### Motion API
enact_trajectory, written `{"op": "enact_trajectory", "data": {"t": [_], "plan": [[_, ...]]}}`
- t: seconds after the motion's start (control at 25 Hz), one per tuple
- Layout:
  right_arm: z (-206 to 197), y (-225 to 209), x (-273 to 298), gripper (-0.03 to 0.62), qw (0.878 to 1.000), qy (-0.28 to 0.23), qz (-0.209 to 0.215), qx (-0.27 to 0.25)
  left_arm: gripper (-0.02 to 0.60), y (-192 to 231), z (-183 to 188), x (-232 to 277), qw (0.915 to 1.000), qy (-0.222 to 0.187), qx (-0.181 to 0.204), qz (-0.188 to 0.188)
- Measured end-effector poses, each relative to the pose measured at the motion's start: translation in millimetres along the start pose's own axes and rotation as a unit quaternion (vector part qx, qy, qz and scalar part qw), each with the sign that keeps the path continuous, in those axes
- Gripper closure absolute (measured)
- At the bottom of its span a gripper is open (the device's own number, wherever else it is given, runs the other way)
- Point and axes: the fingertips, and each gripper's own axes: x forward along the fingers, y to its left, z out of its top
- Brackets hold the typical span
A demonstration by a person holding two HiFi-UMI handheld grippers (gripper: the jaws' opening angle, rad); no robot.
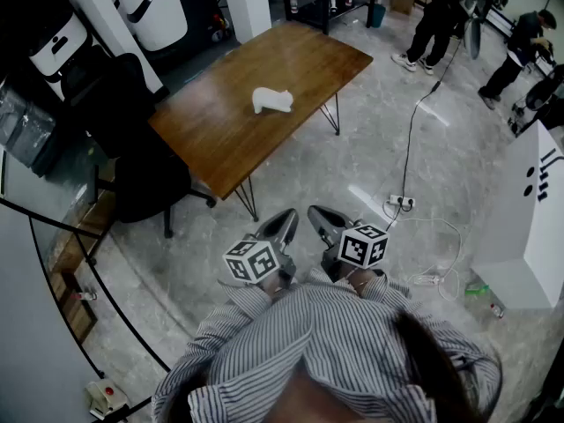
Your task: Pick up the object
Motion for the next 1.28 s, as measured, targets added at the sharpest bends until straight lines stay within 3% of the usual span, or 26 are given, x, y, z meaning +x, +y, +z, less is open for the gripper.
{"op": "enact_trajectory", "data": {"t": [0.84, 1.28], "plan": [[-12, -4, 19, 0.592, 0.999, 0.036, 0.012, 0.025, 0.581, 15, 2, 1, 0.9995, -0.010, -0.027, 0.011], [7, -24, 29, 0.591, 0.999, 0.032, 0.026, -0.021, 0.581, 32, 3, 27, 0.9989, -0.012, -0.038, 0.026]]}}
